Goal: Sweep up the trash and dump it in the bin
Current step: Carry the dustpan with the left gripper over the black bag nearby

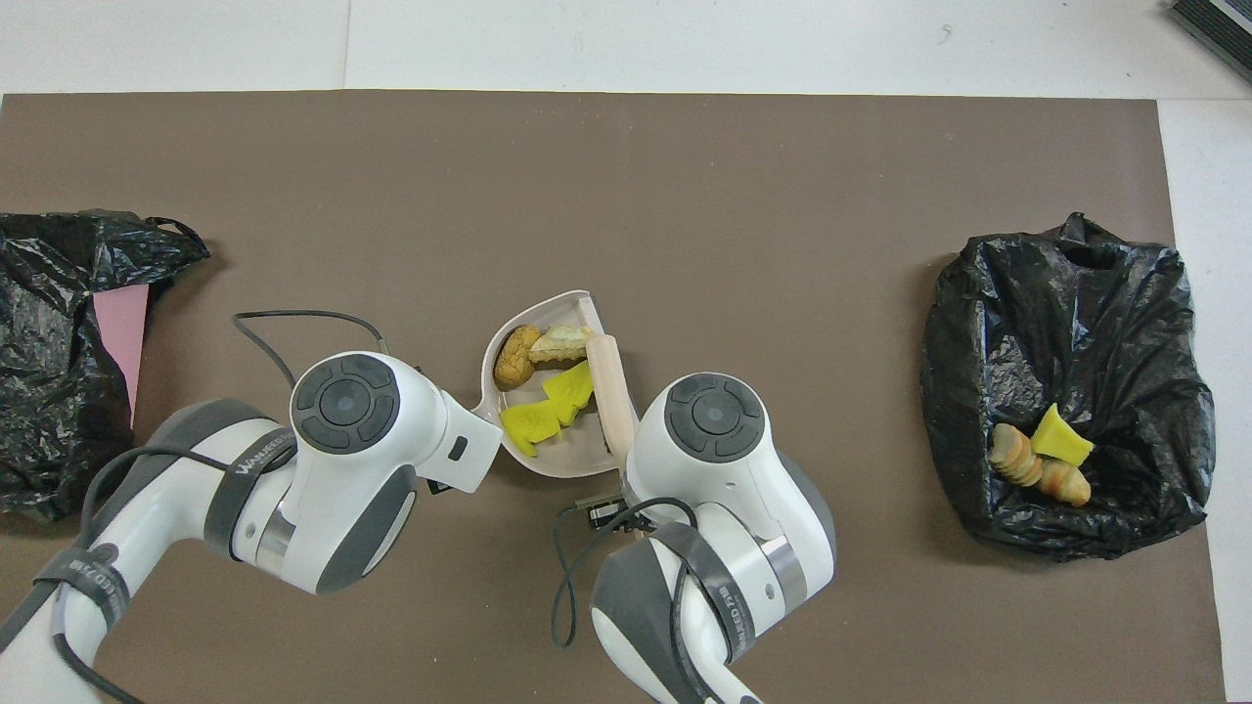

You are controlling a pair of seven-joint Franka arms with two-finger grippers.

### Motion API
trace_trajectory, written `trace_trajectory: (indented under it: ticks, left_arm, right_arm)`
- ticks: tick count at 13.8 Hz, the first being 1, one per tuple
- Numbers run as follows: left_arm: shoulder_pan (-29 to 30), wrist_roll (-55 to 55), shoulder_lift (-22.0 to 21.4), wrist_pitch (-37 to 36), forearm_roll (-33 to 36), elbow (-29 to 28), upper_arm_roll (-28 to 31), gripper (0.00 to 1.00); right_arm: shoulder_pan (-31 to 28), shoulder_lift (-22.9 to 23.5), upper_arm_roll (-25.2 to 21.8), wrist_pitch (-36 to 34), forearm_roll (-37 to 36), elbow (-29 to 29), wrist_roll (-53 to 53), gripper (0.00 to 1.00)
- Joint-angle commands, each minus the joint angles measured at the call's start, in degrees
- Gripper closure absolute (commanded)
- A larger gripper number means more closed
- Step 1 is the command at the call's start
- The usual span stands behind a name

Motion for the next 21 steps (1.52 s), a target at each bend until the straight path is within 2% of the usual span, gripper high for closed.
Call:
trace_trajectory:
  ticks: [1, 4, 6, 11, 14, 17, 19, 21]
  left_arm:
    - [0.5, 0.4, 0.6, 2.8, -0.7, -1.0, 0.7, 1.00]
    - [4.6, 3.0, 1.9, 4.1, -2.1, 0.2, 0.6, 1.00]
    - [7.4, 9.7, 3.3, 3.7, -5.4, 2.1, 0.6, 1.00]
    - [12.6, 17.0, 3.5, 0.3, -7.6, 6.2, 0.7, 1.00]
    - [16.7, 22.0, 4.1, -8.0, -7.6, 13.3, 0.7, 1.00]
    - [20.2, 25.0, 5.5, -15.2, -7.6, 20.9, 0.8, 1.00]
    - [21.8, 26.4, 5.3, -18.2, -7.2, 24.3, 1.1, 1.00]
    - [25.0, 30.0, 5.6, -21.4, -6.9, 27.4, 1.0, 1.00]
  right_arm:
    - [-0.3, -4.2, 0.1, -4.9, 1.5, 0.1, 0.1, 1.00]
    - [-0.2, -8.1, 0.1, -10.8, 1.5, 0.1, 2.5, 1.00]
    - [0.6, -10.4, 0.1, -11.5, 1.5, -1.8, 6.6, 1.00]
    - [4.5, -14.1, 0.1, -6.7, 1.5, -7.1, 15.3, 1.00]
    - [8.6, -18.3, 0.2, 1.2, 1.3, -14.0, 21.9, 1.00]
    - [13.6, -19.0, 0.2, 3.0, 0.2, -15.4, 29.8, 1.00]
    - [15.6, -19.3, 0.2, 3.3, 0.2, -15.9, 30.3, 1.00]
    - [17.9, -18.9, 0.2, 8.1, 0.2, -18.5, 30.9, 1.00]
